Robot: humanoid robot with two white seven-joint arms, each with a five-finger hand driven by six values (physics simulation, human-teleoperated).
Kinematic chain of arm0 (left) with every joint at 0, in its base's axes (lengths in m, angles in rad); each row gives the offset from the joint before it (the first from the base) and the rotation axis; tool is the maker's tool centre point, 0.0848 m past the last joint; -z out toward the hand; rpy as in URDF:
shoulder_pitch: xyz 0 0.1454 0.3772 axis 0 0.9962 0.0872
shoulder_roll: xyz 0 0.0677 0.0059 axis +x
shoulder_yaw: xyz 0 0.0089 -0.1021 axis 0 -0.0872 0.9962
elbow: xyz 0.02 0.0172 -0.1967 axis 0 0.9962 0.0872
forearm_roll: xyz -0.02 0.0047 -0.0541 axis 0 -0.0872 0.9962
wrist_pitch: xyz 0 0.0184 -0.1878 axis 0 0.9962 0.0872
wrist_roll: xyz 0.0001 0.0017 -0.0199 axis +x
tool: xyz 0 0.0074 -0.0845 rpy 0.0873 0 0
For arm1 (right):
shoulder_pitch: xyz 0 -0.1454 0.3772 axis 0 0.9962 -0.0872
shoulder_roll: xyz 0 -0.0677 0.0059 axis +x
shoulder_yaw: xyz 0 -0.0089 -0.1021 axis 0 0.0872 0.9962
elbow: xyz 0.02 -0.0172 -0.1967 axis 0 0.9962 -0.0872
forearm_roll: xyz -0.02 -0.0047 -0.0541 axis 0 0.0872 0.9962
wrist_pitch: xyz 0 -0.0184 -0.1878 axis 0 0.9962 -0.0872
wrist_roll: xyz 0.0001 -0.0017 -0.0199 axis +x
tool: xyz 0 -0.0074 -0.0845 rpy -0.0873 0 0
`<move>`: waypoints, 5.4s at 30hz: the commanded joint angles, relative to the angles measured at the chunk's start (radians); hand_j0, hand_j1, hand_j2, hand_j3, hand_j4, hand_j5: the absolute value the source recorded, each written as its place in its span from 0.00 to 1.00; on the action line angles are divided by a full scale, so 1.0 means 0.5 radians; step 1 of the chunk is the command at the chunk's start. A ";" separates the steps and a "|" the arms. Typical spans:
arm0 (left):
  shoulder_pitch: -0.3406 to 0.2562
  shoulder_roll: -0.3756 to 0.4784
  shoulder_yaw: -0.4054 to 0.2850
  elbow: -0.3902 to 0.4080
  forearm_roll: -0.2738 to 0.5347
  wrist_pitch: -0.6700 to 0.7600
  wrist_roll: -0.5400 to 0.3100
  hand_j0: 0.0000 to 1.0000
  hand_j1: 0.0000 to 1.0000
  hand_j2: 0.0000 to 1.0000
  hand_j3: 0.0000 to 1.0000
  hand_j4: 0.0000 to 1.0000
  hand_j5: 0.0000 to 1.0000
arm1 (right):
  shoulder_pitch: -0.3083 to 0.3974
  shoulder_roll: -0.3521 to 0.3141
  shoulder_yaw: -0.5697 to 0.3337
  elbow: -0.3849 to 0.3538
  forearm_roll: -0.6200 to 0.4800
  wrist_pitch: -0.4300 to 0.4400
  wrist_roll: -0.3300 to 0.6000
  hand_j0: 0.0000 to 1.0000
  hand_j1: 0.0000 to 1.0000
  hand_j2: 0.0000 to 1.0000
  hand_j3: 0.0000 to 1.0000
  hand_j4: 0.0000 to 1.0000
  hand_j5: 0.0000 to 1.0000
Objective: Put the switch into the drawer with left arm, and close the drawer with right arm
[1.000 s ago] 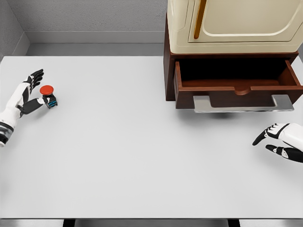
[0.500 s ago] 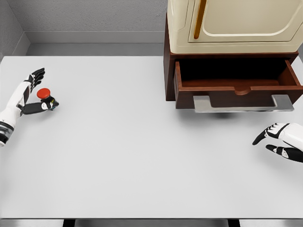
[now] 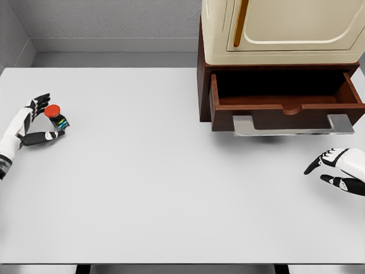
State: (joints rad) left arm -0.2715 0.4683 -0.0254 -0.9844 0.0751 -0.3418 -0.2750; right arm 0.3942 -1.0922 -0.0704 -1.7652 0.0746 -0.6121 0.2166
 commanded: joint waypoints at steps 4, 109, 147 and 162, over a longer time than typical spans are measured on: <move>0.012 -0.019 -0.001 -0.096 0.006 -0.001 0.001 0.85 0.85 0.85 0.85 0.85 0.85 | 0.000 -0.003 0.000 -0.001 -0.014 0.002 -0.001 0.56 0.56 0.56 0.56 0.56 0.56; -0.380 -0.363 -0.771 -1.489 -0.236 0.769 -0.018 0.42 0.42 0.42 0.42 0.42 0.42 | -0.009 -0.003 -0.009 0.051 -0.002 0.002 -0.001 0.60 0.60 0.60 0.60 0.60 0.60; -0.515 -0.937 -1.081 -1.538 -1.574 0.957 -0.018 0.39 0.39 0.39 0.39 0.39 0.39 | -0.012 -0.003 -0.013 0.054 -0.002 0.002 -0.001 0.62 0.62 0.62 0.62 0.62 0.62; -0.583 -0.937 -1.235 -1.406 -1.966 1.055 -0.008 0.37 0.37 0.37 0.37 0.37 0.37 | -0.012 -0.003 -0.013 0.088 0.001 0.002 -0.001 0.63 0.63 0.63 0.63 0.63 0.63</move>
State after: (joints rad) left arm -0.5660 0.0000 -0.6371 -1.6957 -0.8762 0.1744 -0.2813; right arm 0.3881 -1.0922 -0.0766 -1.7272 0.0820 -0.6121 0.2166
